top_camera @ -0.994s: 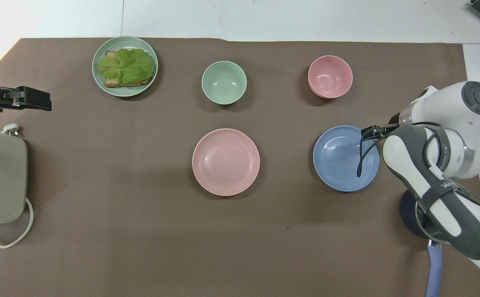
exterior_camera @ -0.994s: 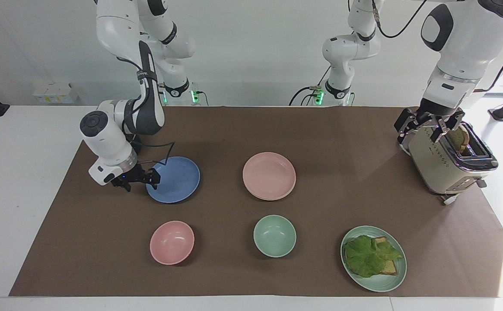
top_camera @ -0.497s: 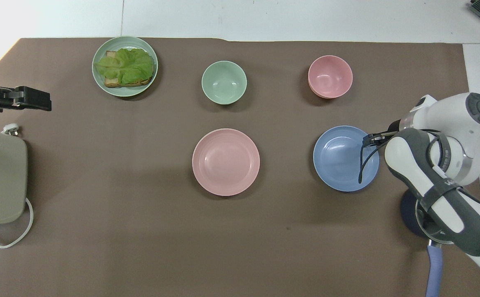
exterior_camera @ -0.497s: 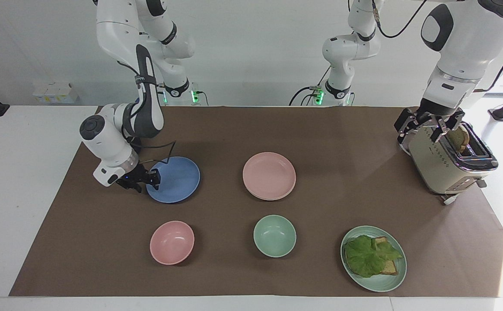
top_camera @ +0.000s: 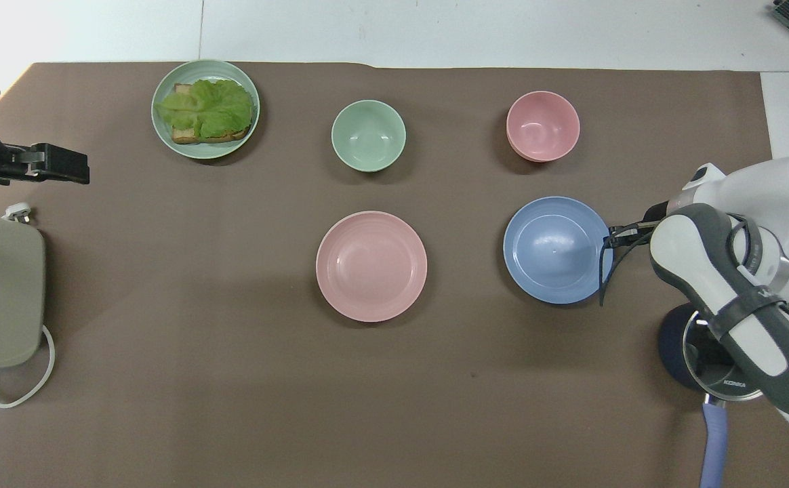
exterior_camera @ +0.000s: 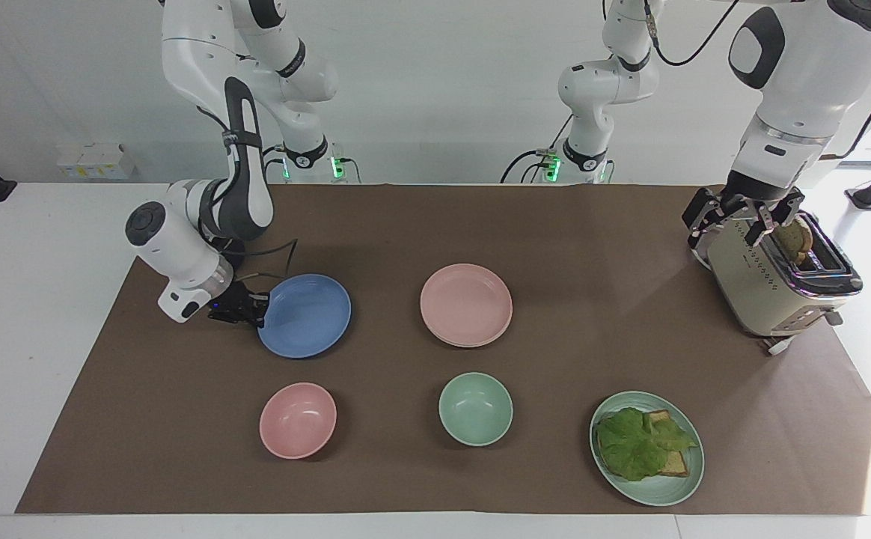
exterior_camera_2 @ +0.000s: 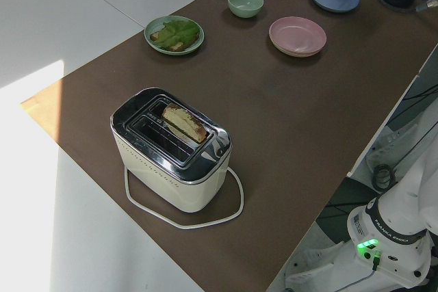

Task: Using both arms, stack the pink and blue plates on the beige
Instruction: 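Grasp the blue plate's rim with the right gripper, then slide the blue plate with the right gripper onto the pink plate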

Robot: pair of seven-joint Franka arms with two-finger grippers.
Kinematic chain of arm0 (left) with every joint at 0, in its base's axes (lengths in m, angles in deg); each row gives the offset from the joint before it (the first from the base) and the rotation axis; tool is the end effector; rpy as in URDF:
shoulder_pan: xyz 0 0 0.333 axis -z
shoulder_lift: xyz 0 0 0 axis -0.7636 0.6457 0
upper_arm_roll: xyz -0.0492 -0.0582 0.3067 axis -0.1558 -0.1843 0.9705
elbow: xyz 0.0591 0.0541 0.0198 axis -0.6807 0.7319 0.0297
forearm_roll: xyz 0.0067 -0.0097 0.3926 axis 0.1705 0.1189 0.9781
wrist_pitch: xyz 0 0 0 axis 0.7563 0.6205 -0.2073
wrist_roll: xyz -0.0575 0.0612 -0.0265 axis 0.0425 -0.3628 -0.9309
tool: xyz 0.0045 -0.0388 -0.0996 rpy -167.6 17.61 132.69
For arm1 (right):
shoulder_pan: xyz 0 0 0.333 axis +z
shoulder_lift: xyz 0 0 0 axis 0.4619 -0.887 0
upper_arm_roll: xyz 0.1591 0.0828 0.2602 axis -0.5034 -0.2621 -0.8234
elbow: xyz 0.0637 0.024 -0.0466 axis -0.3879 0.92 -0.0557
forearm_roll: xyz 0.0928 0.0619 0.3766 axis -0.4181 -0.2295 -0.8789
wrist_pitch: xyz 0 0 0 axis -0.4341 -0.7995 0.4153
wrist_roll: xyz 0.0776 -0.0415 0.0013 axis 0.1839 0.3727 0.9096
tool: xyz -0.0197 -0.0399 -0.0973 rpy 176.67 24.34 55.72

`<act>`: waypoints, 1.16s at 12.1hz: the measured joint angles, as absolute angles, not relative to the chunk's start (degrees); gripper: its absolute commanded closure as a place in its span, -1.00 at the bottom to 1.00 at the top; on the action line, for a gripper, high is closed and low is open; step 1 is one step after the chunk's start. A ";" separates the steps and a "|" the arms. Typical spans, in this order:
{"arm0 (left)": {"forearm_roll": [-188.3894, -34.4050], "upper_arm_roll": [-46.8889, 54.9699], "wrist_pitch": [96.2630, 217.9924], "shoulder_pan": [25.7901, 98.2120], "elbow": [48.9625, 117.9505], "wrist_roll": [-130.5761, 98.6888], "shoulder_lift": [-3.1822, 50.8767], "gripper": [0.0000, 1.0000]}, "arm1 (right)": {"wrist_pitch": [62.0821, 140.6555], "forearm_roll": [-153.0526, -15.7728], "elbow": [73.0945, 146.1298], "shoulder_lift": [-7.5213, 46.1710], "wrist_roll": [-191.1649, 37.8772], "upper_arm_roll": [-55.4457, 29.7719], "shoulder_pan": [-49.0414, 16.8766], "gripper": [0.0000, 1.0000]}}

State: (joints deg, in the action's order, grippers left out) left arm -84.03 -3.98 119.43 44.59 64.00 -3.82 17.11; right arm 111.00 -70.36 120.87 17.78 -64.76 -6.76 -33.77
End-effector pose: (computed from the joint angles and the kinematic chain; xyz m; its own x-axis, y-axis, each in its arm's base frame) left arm 0.5864 -0.0536 0.6135 0.9895 -0.0484 0.1364 -0.0462 -0.9988 -0.0189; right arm 0.5907 -0.0442 0.3061 0.9968 0.0773 -0.0201 0.0703 -0.9683 -0.2396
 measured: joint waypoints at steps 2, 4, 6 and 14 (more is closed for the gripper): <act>-84.12 -4.12 119.40 46.66 64.00 -3.80 17.11 -1.00 | 109.47 -74.38 120.17 17.87 -63.91 -7.00 -33.77 1.00; -84.12 -4.21 119.31 48.86 64.02 -3.81 17.11 -1.00 | 107.88 -76.07 118.68 18.83 -63.88 -7.43 -33.66 1.00; -84.12 -4.09 119.22 49.32 64.07 -3.82 17.11 -1.00 | 105.99 -76.42 117.55 21.22 -64.29 -8.04 -33.57 1.00; -84.12 -0.55 116.66 50.36 64.56 -3.77 16.64 -1.00 | 108.00 -77.67 114.09 23.91 -83.46 -13.53 -26.48 1.00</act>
State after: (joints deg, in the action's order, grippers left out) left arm -84.12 -0.55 116.66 50.36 64.56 -3.77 16.64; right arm 108.00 -77.67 114.09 23.91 -83.46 -13.53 -26.48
